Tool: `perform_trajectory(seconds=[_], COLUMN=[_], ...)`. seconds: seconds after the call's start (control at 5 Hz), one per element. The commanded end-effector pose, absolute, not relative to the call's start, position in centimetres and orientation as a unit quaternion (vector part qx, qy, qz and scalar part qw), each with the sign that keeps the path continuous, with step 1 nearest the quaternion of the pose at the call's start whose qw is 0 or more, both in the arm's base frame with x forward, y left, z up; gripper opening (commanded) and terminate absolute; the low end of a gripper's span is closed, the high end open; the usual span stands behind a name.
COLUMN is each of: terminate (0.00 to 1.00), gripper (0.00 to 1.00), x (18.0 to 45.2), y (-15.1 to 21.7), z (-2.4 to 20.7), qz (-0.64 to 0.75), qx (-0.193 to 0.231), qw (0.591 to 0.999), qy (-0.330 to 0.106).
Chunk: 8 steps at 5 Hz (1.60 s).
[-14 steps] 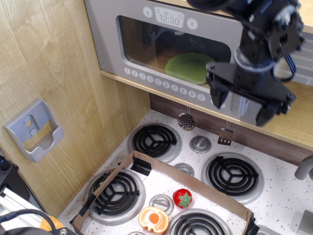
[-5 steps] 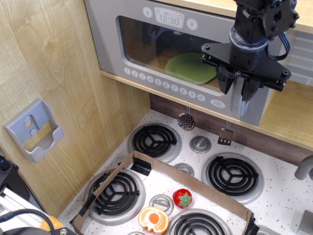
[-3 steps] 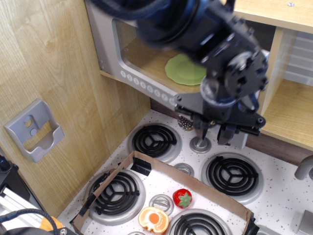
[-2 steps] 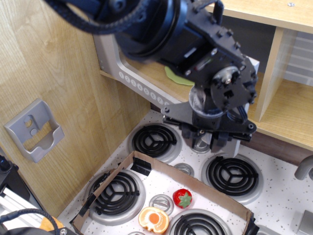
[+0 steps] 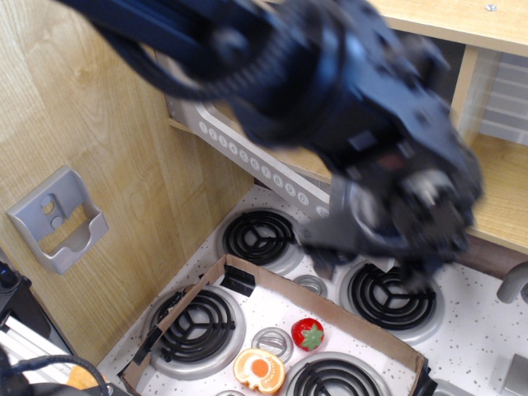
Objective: Open microwave
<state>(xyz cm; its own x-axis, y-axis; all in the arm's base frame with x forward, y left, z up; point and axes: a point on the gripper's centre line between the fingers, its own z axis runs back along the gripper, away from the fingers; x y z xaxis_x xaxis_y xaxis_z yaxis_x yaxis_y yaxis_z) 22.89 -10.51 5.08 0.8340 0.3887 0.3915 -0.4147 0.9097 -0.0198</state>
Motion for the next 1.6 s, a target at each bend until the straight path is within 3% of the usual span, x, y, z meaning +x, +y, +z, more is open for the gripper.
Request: perform_trajectory(seconds=[0.0,0.4,0.6,1.0,1.4], terminate=[0.00,0.00,0.00,0.00,0.00], gripper=[1.00,1.00,1.00,1.00,1.00], x=[25.3,31.2,33.0,33.9,31.5], y=[-16.5,-18.5,-17.8,-14.0,-9.9], z=[5.9,8.4,8.6,7.8,6.6], qz=[0.256,0.175,0.092,-0.010,0.007], qx=[0.005,-0.012,-0.005,0.010,0.008], qw=[0.949,0.966,0.967,0.964,0.978], qy=[-0.184,-0.191,-0.239,-0.265,-0.210])
